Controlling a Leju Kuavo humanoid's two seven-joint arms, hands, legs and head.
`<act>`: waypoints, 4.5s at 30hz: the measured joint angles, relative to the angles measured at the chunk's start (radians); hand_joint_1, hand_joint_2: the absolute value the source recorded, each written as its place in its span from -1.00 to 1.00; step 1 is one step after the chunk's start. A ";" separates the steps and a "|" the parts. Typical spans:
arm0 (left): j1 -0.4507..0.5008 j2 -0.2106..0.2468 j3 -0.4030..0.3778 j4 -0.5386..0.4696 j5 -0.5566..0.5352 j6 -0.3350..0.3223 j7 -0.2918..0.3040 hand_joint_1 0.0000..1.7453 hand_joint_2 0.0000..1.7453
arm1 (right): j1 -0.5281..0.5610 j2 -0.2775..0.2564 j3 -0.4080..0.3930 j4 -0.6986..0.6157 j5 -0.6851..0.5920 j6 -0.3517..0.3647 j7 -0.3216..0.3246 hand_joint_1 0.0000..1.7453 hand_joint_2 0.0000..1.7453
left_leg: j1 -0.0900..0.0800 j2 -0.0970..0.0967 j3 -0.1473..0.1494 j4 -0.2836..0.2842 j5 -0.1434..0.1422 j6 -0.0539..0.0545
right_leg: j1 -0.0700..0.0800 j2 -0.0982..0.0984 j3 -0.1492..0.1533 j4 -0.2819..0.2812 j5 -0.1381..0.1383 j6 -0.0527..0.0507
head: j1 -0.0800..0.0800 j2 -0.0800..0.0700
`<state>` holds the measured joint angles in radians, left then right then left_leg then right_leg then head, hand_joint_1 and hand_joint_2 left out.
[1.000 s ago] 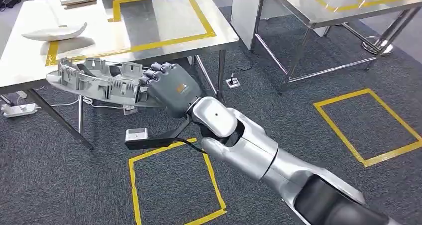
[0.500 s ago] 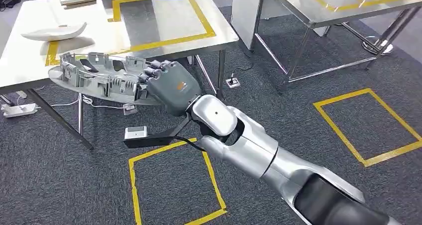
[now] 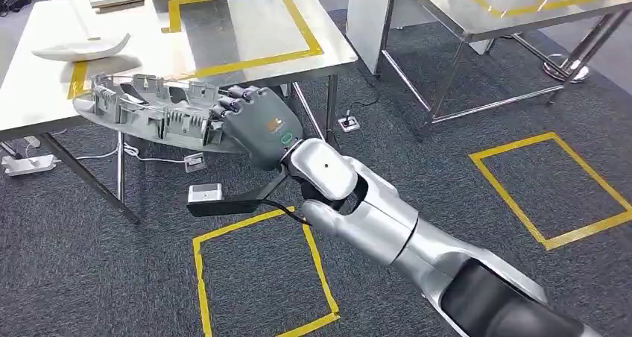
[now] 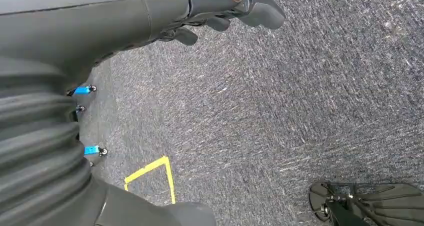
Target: Take the parts from the cabinet and place them on the table.
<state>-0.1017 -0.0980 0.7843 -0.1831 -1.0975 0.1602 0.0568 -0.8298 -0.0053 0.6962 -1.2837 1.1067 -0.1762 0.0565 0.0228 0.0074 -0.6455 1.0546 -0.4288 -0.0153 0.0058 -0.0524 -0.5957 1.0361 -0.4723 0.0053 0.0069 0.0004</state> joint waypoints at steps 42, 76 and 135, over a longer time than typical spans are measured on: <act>-0.015 -0.010 0.000 0.000 -0.010 -0.005 0.003 -1.00 1.00 | -0.044 -0.004 -0.038 0.002 0.001 0.012 0.001 1.00 1.00 | 0.016 -0.027 0.004 -0.006 -0.004 -0.007 | -0.031 0.053 -0.016 0.014 -0.002 0.034 | 0.006 0.000; -0.022 -0.009 0.003 0.000 -0.008 0.001 0.001 -1.00 1.00 | -0.050 0.012 -0.056 0.011 -0.006 0.015 -0.012 1.00 1.00 | 0.004 -0.027 0.032 -0.009 -0.037 -0.012 | 0.008 0.055 -0.047 0.006 0.032 -0.024 | 0.005 0.000; -0.016 -0.015 0.016 0.004 -0.020 0.003 0.002 -1.00 1.00 | -0.026 0.004 -0.090 0.003 -0.008 0.018 -0.015 1.00 1.00 | -0.006 -0.030 0.137 -0.020 -0.127 0.013 | 0.018 0.055 -0.108 -0.007 0.093 -0.036 | -0.003 0.000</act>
<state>-0.1181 -0.1133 0.8003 -0.1793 -1.1173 0.1633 0.0591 -0.8557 -0.0011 0.6065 -1.2803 1.0990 -0.1583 0.0416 0.0168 -0.0224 -0.5087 1.0349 -0.5555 -0.0023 0.0240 0.0025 -0.7040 1.0289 -0.3788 -0.0303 0.0042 0.0004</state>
